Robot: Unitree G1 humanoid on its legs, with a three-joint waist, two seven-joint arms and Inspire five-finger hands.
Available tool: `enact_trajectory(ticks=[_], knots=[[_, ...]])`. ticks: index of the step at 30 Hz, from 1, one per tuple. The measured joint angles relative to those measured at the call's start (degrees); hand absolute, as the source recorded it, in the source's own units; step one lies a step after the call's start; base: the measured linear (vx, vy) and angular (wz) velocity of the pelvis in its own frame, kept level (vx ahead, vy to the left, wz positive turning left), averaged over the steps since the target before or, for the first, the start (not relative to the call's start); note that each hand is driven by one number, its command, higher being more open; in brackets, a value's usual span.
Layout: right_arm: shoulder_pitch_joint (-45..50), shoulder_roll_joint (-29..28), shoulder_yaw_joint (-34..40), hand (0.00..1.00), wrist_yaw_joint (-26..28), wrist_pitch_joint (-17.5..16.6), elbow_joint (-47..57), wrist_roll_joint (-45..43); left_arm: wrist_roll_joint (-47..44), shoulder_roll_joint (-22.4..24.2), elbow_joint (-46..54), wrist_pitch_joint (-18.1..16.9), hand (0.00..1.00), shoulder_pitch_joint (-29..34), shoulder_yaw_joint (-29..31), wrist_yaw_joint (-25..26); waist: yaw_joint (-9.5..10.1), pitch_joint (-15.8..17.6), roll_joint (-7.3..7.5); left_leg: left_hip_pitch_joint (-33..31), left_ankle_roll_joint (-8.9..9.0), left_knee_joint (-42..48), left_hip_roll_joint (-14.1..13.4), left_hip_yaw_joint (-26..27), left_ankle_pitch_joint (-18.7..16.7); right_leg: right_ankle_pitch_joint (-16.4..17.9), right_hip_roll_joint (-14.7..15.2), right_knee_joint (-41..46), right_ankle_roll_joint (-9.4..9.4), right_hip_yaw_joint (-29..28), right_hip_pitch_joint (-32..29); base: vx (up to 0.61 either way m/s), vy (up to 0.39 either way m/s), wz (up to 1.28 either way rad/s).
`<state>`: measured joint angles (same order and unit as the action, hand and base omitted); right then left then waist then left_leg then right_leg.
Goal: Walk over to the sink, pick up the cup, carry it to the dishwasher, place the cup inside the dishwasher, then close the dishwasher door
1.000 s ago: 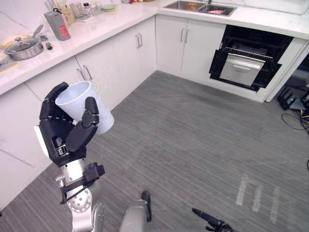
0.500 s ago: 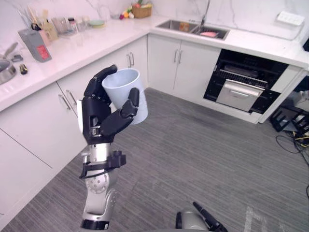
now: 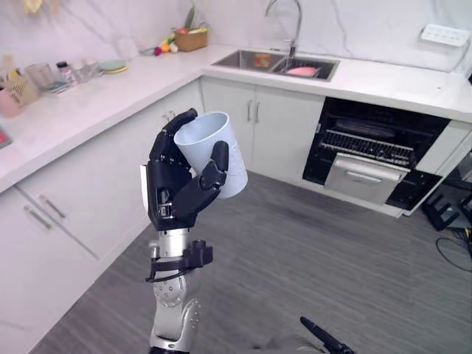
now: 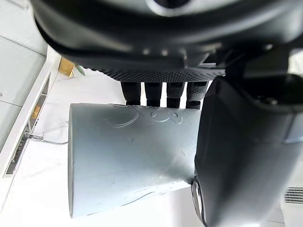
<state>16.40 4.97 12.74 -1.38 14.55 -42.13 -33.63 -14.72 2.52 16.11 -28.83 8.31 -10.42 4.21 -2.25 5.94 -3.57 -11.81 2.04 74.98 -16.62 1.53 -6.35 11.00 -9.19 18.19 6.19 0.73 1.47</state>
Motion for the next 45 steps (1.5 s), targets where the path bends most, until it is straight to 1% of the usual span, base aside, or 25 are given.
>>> enact_trajectory(ticks=[2,4,6,7,8,10,12,13,14,15,16,18,21,23,25,26,27,30,32,34,36,38,41,44,45], knots=[[-1.43,0.88,-0.96,1.00,0.19,-1.12,-1.95,-0.01,-0.99,0.19,0.25,-0.35,0.00,-0.09,1.17,-1.01,0.86,-0.10,-0.27,-5.85,-0.67,-8.19,1.47,2.63,-4.64,-0.12,0.00,-4.01,0.49,-0.85,4.67,0.53,-0.068,-0.14],[-4.62,1.30,-1.94,1.00,0.24,-1.98,-5.51,0.11,-2.44,-0.41,0.32,-0.39,0.00,-0.27,1.97,-1.33,1.69,0.41,0.52,-6.21,-0.56,-28.62,5.69,6.59,-5.96,-0.14,1.30,-7.49,0.52,-2.68,8.90,0.57,0.034,-0.29],[-7.40,2.15,-1.94,1.00,1.40,-3.66,-8.48,1.33,-2.23,-0.49,0.34,-0.45,0.00,-0.39,1.67,0.55,2.03,0.17,-0.03,-4.11,-0.10,-58.91,12.64,8.15,2.98,0.83,2.70,-11.29,-1.12,-5.45,12.49,0.50,0.133,-0.48],[-7.75,2.07,-1.96,1.00,1.75,-4.12,-8.94,1.90,-2.17,-0.55,0.30,-0.49,0.00,-0.42,1.32,1.05,2.43,0.03,-0.30,-3.85,0.02,-60.81,13.38,7.37,6.69,1.28,2.72,-11.82,-1.74,-6.54,13.36,0.39,0.157,-0.78],[-8.10,1.44,-1.98,1.00,2.08,-4.34,-9.36,2.52,-2.05,-1.02,0.16,-0.61,0.00,-0.49,0.71,2.13,2.95,-0.03,-0.13,-2.41,-2.95,-61.46,14.34,6.56,12.38,2.39,3.16,-11.98,-3.00,-8.80,15.04,0.53,0.261,-0.63],[-8.01,0.27,-1.83,1.00,2.05,-4.51,-9.94,3.54,-1.78,-2.10,-0.80,-0.94,0.00,-2.06,-1.14,3.10,1.50,-0.26,1.93,-1.85,-5.63,-59.14,16.57,7.46,9.10,4.39,5.88,-8.13,-4.92,-9.60,14.48,0.54,0.248,-0.21],[-7.60,-0.04,-1.70,1.00,1.22,-4.26,-12.16,3.49,-0.84,-2.80,-0.91,-0.87,0.00,-2.77,-3.24,3.05,1.47,-0.27,2.55,-0.59,-5.95,-57.17,17.20,8.08,5.22,4.37,6.35,-0.55,-5.05,-8.99,12.61,0.53,0.207,-0.07],[-7.10,-1.07,-0.02,1.00,1.02,-4.09,-13.09,2.97,-0.09,-3.89,-0.99,-0.73,0.00,-3.40,-4.17,2.92,1.66,-0.09,3.38,1.91,-6.02,-57.87,17.75,8.79,3.21,3.78,6.83,8.77,-6.83,-7.26,9.73,0.54,0.198,-0.22],[-7.21,-1.43,0.74,1.00,0.96,-4.19,-13.33,2.86,0.27,-4.32,-0.98,-0.54,0.00,-3.72,-4.34,2.77,1.65,0.23,3.90,3.82,-5.93,-58.59,18.10,9.13,2.30,2.54,7.29,14.87,-11.14,-5.76,7.67,0.41,0.128,-0.30],[-7.00,-1.73,1.37,1.00,1.21,-4.45,-13.22,2.81,0.18,-5.72,-1.01,-0.18,0.00,-4.20,-5.64,2.67,1.38,0.52,4.89,8.13,-6.64,-61.35,18.82,9.21,0.72,-4.72,9.05,27.69,-17.28,-2.40,2.01,0.41,0.111,-0.20],[-6.62,-1.52,1.98,1.00,1.76,-4.82,-12.92,2.91,0.32,-6.71,-1.94,-0.15,0.00,-5.16,-7.67,2.70,1.09,0.30,5.26,13.22,-6.53,-64.89,18.91,9.12,-0.08,-9.37,11.59,39.72,-13.34,1.57,-4.66,0.49,0.121,-0.13],[-6.54,-1.20,1.96,1.00,2.26,-4.81,-12.26,2.90,1.25,-6.64,-3.58,-0.17,0.00,-6.33,-9.44,3.40,0.69,0.06,4.68,16.48,-5.74,-65.73,17.53,8.99,-0.95,-2.62,12.67,41.27,-9.74,4.94,-9.86,0.42,0.071,0.08],[-6.35,-1.92,1.98,1.00,2.20,-4.84,-9.50,1.64,1.21,-6.56,-5.73,1.11,0.00,-9.29,-11.31,4.49,-0.90,0.49,3.96,20.20,-4.03,-66.19,13.07,6.49,-2.13,2.03,11.86,22.67,-8.86,9.19,-15.11,0.50,-0.048,0.37],[-6.17,-2.20,1.74,1.00,1.47,-4.51,-8.92,1.12,1.22,-6.58,-5.71,1.54,0.00,-9.71,-11.26,4.50,-0.84,0.57,3.96,23.55,-0.91,-66.07,10.69,6.71,-4.08,-1.85,11.50,5.00,-9.58,8.91,-14.20,0.51,-0.127,0.23],[-5.31,-2.30,0.58,1.00,0.98,-3.66,-8.05,1.18,1.21,-6.59,-5.56,1.59,0.00,-9.29,-11.24,4.65,-0.10,0.37,4.73,28.18,1.79,-65.17,9.92,8.44,-8.49,-12.21,12.84,-5.47,-8.47,8.72,-12.85,0.55,-0.180,-0.07],[-4.08,-2.75,-0.93,1.00,1.02,-3.08,-7.03,1.24,1.24,-6.90,-4.81,1.44,0.00,-8.08,-10.88,4.77,0.12,-0.70,6.68,30.79,3.61,-63.63,10.59,10.10,-12.42,-22.11,14.63,-4.87,-5.37,8.59,-13.10,0.55,-0.201,-0.37],[-4.87,-1.39,-0.37,1.00,1.04,-2.34,-6.58,1.21,1.25,-4.90,-5.37,0.67,0.00,-5.37,-10.74,5.21,-0.07,-1.34,3.61,32.51,5.37,-61.77,6.75,12.21,-15.35,-16.87,11.21,-0.87,-5.34,8.70,-13.20,0.53,-0.183,-0.42],[-6.26,-0.54,-2.32,1.00,0.10,-2.11,-4.31,1.27,1.46,-3.95,-5.38,0.66,0.00,-4.92,-12.19,5.56,-0.08,-1.49,1.52,31.99,6.83,-59.84,3.33,15.34,-13.43,-13.37,7.35,-0.69,-3.62,8.57,-14.20,0.41,-0.191,-0.44],[-6.44,-0.82,-3.49,1.00,-1.85,-2.13,-4.21,1.19,1.30,-3.93,-5.36,0.34,0.00,-4.93,-12.67,5.44,-0.15,-1.38,2.38,31.02,6.49,-55.70,2.13,15.42,-10.21,-10.38,5.85,-0.11,-2.74,8.30,-14.24,0.29,-0.225,-0.41],[-5.52,-0.97,-3.52,1.00,-4.75,-2.12,-2.79,1.12,1.13,-3.47,-5.30,-0.13,0.00,-4.98,-12.20,4.75,-0.09,-0.73,1.83,25.19,4.93,-39.62,-1.99,14.23,-5.78,-9.21,3.40,-1.66,-1.55,7.67,-11.16,0.30,-0.195,-0.43],[-3.60,-1.15,-4.00,1.00,-6.98,-2.16,0.52,1.06,1.15,-2.86,-4.79,-0.95,0.00,-4.64,-12.12,4.10,0.20,0.20,1.78,16.62,-1.05,-21.43,-4.92,9.59,4.24,-8.33,0.72,-4.25,-0.41,5.87,-7.08,0.28,-0.114,-0.48],[-3.59,-1.49,-4.33,1.00,-8.78,-2.51,1.92,0.97,1.11,-2.44,-4.39,-1.27,0.00,-4.69,-12.07,2.66,0.55,0.25,1.44,8.31,0.06,-10.89,-2.56,5.75,0.09,-8.21,-0.95,-6.81,0.55,3.13,-3.62,0.26,-0.046,-0.65],[-4.85,-1.64,-5.45,1.00,-9.51,-4.24,1.78,1.04,-0.01,-3.69,-4.37,-1.96,0.00,-4.73,-12.50,0.66,2.17,0.82,2.49,3.15,-0.27,-23.99,6.01,5.35,-9.52,-9.01,-0.93,-10.99,2.43,-4.16,2.02,0.30,0.039,-1.12],[-6.79,-1.61,-8.61,1.00,-9.45,-5.76,1.65,1.65,-1.17,-4.06,-3.56,-2.00,0.00,-4.77,-12.55,1.38,2.99,0.86,2.62,0.99,0.33,-50.02,11.59,0.38,-7.97,-8.99,-0.61,-12.38,1.60,-13.41,4.31,0.35,0.190,-1.57],[-7.19,-1.81,-9.36,1.00,-9.54,-6.10,1.81,3.50,-1.08,-4.24,-2.99,-1.99,0.00,-4.95,-13.12,2.39,3.00,0.93,2.77,0.55,1.40,-56.53,12.50,-3.04,-2.97,-8.44,-0.59,-12.54,0.91,-17.05,4.77,0.39,0.341,-1.60]])
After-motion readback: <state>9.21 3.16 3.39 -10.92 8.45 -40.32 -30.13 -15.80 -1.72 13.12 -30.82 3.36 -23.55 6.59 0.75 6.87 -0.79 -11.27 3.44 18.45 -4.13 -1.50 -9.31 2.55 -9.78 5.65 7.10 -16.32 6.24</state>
